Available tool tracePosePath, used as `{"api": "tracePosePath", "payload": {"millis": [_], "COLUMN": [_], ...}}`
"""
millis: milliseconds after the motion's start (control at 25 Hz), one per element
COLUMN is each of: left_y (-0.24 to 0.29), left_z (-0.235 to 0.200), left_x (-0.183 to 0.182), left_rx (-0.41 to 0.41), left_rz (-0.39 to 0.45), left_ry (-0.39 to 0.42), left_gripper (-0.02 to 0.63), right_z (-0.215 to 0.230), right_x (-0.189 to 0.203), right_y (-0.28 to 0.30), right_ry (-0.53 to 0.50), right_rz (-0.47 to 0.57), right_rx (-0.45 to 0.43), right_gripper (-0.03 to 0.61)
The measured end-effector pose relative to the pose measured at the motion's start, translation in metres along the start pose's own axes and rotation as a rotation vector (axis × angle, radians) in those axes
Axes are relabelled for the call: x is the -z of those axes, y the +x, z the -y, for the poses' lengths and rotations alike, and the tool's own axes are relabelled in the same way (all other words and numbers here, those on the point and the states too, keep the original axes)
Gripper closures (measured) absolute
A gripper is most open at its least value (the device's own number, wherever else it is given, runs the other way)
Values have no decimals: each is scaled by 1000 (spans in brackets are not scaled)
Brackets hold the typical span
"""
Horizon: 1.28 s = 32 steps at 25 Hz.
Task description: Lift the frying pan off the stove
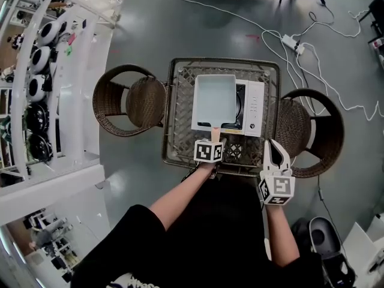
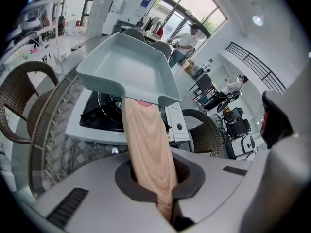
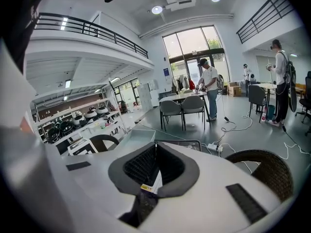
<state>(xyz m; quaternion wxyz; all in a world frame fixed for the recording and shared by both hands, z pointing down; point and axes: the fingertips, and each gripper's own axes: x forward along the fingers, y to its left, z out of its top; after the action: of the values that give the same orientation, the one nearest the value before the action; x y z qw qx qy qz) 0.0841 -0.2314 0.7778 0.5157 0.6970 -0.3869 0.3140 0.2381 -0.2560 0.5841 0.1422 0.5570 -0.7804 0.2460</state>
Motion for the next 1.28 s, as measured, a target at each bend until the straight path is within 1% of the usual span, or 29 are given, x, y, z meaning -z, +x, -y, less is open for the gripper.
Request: {"api": "tracePosePath", "payload": {"millis": [160,240,440,600,800,1000,1120,1280], "left_y": [-25,-40,-79,-123,-179,-231,-258,-289], "left_z": [3,8,17,26,33,43,48,57], "left_x": [-10,-12,-7,2,22,42,53,63], "left_rx": [-9,2,8,10,11,31,33,58], "left_rz": [78,108,182,240,308,401,433,486], "left_ry": [64,79,110,153,247,285,323,346], "left_gripper": [598,598,598,598,598,597,598,597], "right_z": [-7,-12,-37,-68,-114,-154,-166,-177], "right_x": [-1,-2,-7,-10,-16,-19,-16,-13], "right_y": [-6,-10,-25,-43,-71,-98,-114,-133], "right_ry": [-35,-56,-69,-71,8,-24,-33,-55], "right_rz": [17,40,87,101,135,183,199,218], "right_rx": [11,21,2,-10,-27,-33,-16,10], "right_gripper": [546,546,546,546,546,546,546,548]}}
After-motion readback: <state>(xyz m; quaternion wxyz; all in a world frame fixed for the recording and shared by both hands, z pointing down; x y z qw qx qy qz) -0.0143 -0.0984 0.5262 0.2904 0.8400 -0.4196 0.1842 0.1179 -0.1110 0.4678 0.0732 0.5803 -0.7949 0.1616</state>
